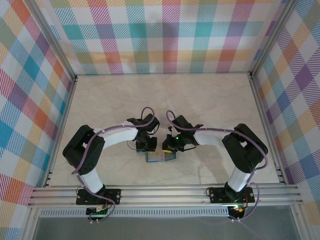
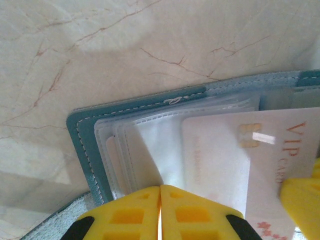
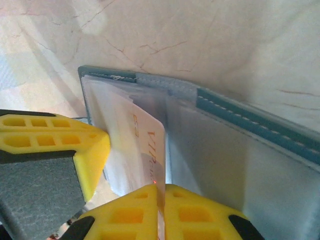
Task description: Take the credit cards out of the card holder
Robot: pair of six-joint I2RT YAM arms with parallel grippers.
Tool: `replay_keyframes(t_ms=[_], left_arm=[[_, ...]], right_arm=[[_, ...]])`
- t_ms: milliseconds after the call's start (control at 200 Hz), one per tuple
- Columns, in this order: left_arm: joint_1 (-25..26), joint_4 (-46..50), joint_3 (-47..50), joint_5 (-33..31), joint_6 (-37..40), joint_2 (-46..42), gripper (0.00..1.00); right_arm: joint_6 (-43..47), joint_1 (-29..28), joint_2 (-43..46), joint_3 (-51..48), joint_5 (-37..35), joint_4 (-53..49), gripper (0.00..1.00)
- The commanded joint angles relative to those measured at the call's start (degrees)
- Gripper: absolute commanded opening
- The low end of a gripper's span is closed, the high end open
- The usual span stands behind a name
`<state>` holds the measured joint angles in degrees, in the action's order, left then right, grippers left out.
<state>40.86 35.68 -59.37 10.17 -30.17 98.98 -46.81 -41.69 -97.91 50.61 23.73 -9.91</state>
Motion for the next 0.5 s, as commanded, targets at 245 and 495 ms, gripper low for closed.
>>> replay_keyframes(t_ms=[245, 495], left_arm=[[0.39, -0.48, 2.9, -1.31, -1.97, -2.12, 0.11], [0.45, 0.66, 1.13, -2.96, -2.38, -6.3, 0.13]], right_arm=[[6.63, 0.19, 4.19, 4.21, -8.62, -14.6, 0.09], [8.09, 0.18, 7.05, 6.2, -9.0, -16.22, 0.08]])
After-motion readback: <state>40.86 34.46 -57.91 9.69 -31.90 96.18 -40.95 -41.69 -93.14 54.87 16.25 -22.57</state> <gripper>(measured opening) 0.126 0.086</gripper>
